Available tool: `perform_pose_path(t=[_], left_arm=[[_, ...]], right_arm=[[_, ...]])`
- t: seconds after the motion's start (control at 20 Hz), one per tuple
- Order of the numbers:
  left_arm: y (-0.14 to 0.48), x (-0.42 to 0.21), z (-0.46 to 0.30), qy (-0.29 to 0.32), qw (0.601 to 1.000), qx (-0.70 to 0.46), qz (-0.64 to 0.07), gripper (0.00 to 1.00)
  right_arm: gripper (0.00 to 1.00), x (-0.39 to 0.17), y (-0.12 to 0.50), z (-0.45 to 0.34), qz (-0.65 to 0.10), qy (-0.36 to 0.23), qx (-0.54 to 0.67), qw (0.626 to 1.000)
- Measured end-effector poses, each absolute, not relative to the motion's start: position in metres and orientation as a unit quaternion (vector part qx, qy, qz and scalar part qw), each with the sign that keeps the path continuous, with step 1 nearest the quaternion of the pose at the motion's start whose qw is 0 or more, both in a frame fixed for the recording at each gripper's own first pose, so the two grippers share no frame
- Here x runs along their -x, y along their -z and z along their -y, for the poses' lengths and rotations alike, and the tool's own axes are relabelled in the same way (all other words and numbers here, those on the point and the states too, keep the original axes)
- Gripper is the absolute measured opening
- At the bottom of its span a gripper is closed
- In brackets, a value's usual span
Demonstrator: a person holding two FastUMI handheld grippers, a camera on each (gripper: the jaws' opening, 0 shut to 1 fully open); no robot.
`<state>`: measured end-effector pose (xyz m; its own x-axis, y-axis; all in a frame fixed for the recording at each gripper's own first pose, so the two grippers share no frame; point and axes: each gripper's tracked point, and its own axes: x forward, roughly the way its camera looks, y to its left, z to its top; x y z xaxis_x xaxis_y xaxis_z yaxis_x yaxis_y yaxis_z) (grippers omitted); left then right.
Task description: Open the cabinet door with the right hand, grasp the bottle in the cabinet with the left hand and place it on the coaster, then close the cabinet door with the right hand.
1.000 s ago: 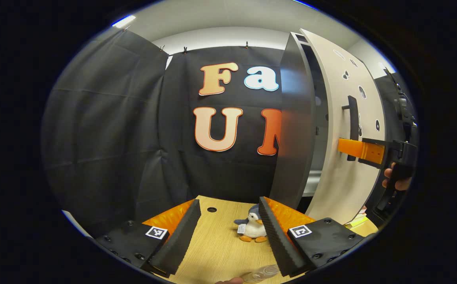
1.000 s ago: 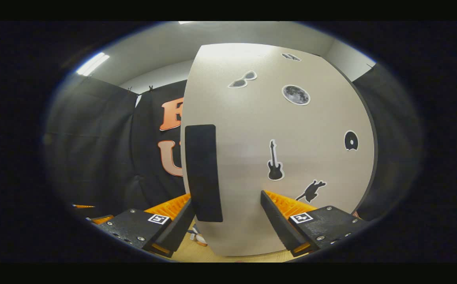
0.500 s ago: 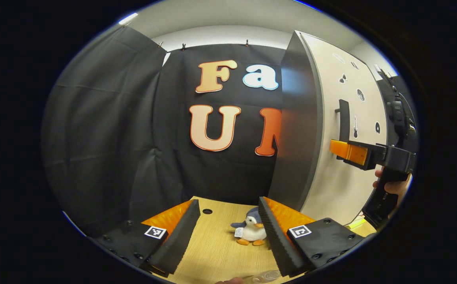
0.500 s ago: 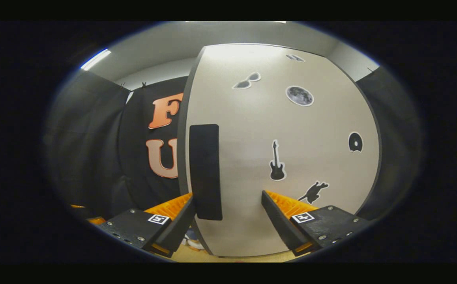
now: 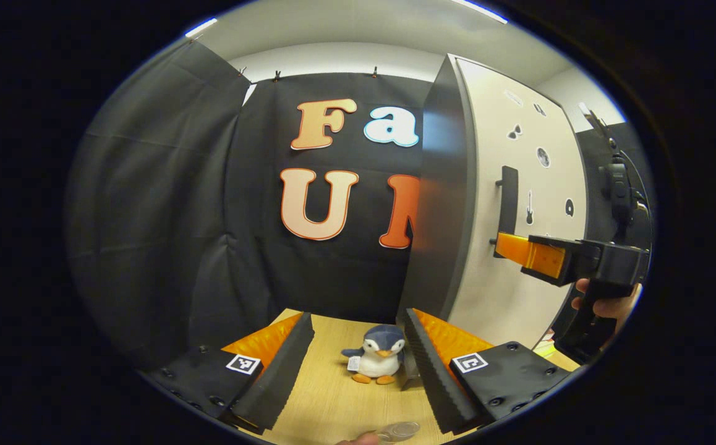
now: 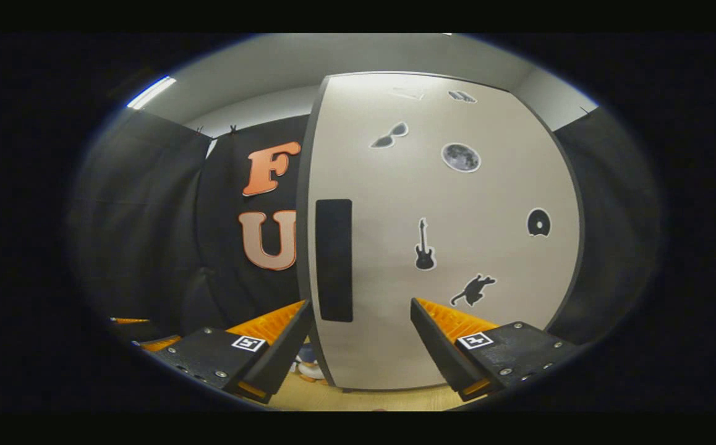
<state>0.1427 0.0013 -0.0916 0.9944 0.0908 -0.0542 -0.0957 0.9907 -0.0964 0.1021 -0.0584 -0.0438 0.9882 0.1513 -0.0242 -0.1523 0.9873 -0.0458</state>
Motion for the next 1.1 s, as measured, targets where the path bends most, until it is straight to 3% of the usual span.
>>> perform_pose_path(t=[0.3, 0.45, 0.65, 0.85, 0.9, 1.1], left_arm=[[0.077, -0.108, 0.039, -0.014, 0.998, 0.051, -0.024, 0.94], [0.061, -0.083, 0.052, -0.014, 0.999, 0.037, -0.018, 0.99], [0.053, -0.045, 0.065, -0.016, 0.999, 0.040, -0.026, 0.95], [0.036, -0.015, 0.060, -0.030, 0.999, 0.033, -0.017, 0.95], [0.037, -0.009, 0.064, -0.028, 0.999, 0.037, -0.018, 0.94], [0.027, 0.015, 0.061, -0.037, 0.998, 0.040, -0.015, 0.99]], right_arm=[[0.97, -0.008, 0.042, 0.093, -0.030, -0.055, 0.026, 0.998], [0.97, 0.037, 0.031, 0.111, -0.029, -0.042, 0.020, 0.998], [0.97, 0.088, 0.010, 0.125, -0.024, -0.036, 0.014, 0.999], [0.93, 0.119, -0.008, 0.132, -0.012, -0.032, 0.013, 0.999], [0.97, 0.128, -0.010, 0.132, -0.011, -0.035, 0.010, 0.999], [0.97, 0.151, -0.017, 0.137, -0.007, -0.034, 0.015, 0.999]])
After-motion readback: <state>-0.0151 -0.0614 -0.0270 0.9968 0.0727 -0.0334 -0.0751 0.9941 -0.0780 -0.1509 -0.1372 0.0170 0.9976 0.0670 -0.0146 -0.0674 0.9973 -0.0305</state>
